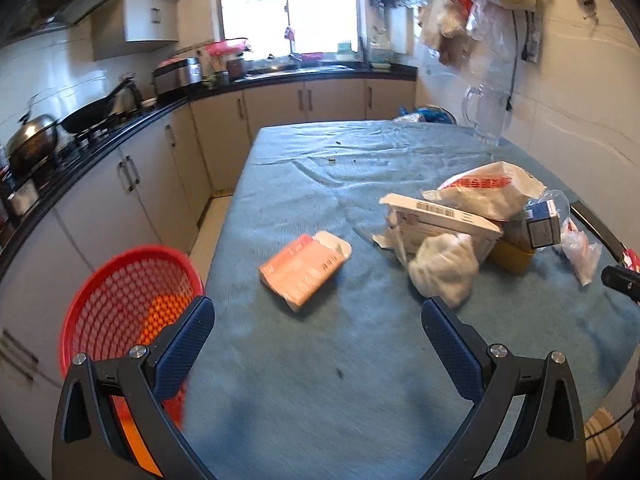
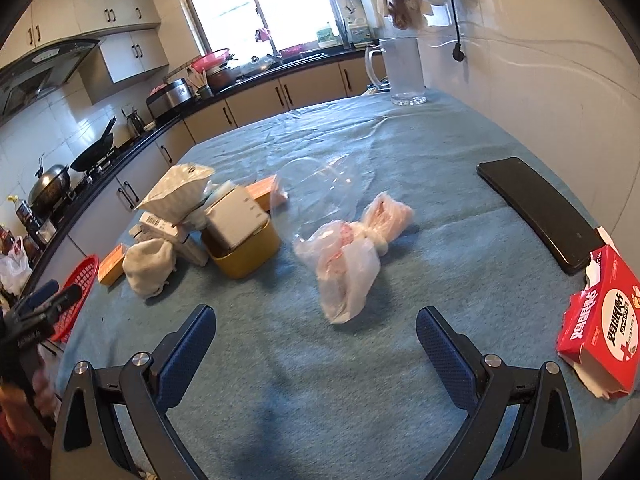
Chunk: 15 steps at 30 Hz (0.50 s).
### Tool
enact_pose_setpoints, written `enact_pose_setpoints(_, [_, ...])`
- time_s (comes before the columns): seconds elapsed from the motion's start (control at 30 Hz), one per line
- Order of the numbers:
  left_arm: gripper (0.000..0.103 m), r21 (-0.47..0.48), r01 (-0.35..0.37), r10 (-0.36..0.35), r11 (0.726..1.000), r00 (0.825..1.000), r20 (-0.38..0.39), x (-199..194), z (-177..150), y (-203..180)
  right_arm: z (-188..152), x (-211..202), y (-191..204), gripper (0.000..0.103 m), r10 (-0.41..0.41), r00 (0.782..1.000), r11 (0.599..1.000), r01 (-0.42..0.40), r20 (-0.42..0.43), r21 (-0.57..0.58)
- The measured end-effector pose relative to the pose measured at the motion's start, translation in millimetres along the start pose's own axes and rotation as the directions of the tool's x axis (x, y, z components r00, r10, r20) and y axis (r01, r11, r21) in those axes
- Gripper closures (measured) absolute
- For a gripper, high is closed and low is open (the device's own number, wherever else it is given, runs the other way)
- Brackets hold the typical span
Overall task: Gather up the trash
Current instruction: 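Grasp the orange medicine box with the left tool while the right tool grasps the pink plastic bag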
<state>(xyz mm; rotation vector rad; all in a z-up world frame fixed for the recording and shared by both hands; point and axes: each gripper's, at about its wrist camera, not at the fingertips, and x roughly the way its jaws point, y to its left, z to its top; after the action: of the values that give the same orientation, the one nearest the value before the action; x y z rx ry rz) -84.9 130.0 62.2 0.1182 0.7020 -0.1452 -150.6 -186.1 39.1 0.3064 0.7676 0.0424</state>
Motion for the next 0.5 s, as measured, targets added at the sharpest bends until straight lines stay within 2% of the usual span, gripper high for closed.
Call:
enact_pose_setpoints(0.13, [0.003,0.069,0.017,-0.014,0.998,0.999,-0.045,24,15,6,4,0,-7,0.001,0.009,1.000,1.000,-0.009,0.002,0.017])
enact_pose_setpoints(0.2, [0.011,0.090,0.009,-0.002,0.996,0.997,-0.083,40,22,8,5,-2,-10,0.001,0.011,1.000,1.000,-0.011,0.004,0.025])
enact_pose_setpoints(0.4, [0.013,0.150,0.003,0.027,0.989,0.980,-0.195,80,35,4,8,-3,-21,0.001,0.012,1.000,0.998,-0.012,0.004,0.054])
enact_pose_setpoints(0.5, [0.015,0.160,-0.027,0.063,0.987,0.973,-0.223,91,36,2,10,-2,-24,0.001,0.017,1.000,0.998,-0.017,0.001,0.061])
